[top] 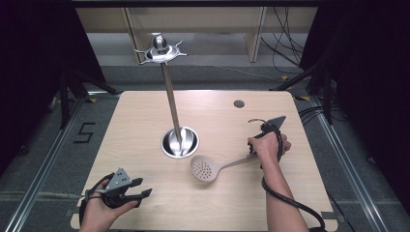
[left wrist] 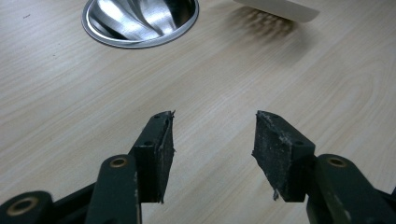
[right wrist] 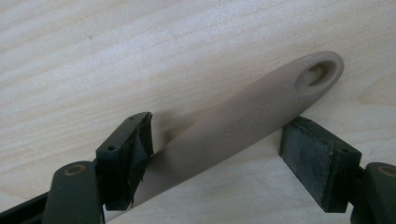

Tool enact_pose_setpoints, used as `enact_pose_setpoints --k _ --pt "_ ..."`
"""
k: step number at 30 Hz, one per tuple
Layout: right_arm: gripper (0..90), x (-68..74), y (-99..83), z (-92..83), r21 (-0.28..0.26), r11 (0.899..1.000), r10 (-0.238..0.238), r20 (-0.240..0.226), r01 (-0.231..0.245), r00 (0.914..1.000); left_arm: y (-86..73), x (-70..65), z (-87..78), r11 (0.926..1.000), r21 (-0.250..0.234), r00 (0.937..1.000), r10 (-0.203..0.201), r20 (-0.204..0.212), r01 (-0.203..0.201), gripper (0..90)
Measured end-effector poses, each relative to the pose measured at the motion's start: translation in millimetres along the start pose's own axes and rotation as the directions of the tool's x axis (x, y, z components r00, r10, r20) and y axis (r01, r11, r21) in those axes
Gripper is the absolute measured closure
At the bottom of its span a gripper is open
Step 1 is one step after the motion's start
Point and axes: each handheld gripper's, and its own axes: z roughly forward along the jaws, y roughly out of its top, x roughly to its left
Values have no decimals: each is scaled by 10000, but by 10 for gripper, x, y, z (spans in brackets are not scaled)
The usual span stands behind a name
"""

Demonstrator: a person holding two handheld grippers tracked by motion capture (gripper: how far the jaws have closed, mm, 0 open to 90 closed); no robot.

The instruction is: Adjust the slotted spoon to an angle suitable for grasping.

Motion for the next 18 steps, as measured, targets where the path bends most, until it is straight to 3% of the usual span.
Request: enact_pose_setpoints --k 3,4,5,6,7,8,13,14,15,18 --pt "317 39 8 -20 149 9997 184 38 -185 9998 0 4 -1 10000 68 10000 35 7 -36 469" --pt "336 39 7 -24 121 9999 8 62 -9 10000 1 1 -2 10000 81 10000 17 7 -17 469" --pt "358 74 14 -30 115 9994 329 10 -330 9995 0 0 -1 10000 84 10000 10 11 -11 469" --pt "380 68 8 -33 56 10000 -2 103 1 9999 0 -1 0 10000 85 10000 18 17 -18 469" --pt "402 122 2 -39 202 9982 566 69 -568 9984 -1 -1 3 10000 61 10000 15 25 -15 469" --pt "423 141 6 -48 321 9973 662 107 -665 9978 -2 -14 8 9999 -68 9999 -107 112 108 470" --pt "564 133 9 -63 427 9978 -517 333 503 9981 -3 -2 3 10000 17 10000 13 22 -13 471" --pt "564 133 9 -63 427 9978 -517 333 503 9981 -3 0 3 10000 16 10000 25 23 -25 471" --pt "587 80 22 -56 338 9917 -1252 416 1239 9913 -3 0 3 10000 18 10000 26 25 -26 471" --pt "644 80 21 -57 278 9808 -1940 348 1930 9804 -3 -10 8 10000 -50 9999 -55 102 55 471"
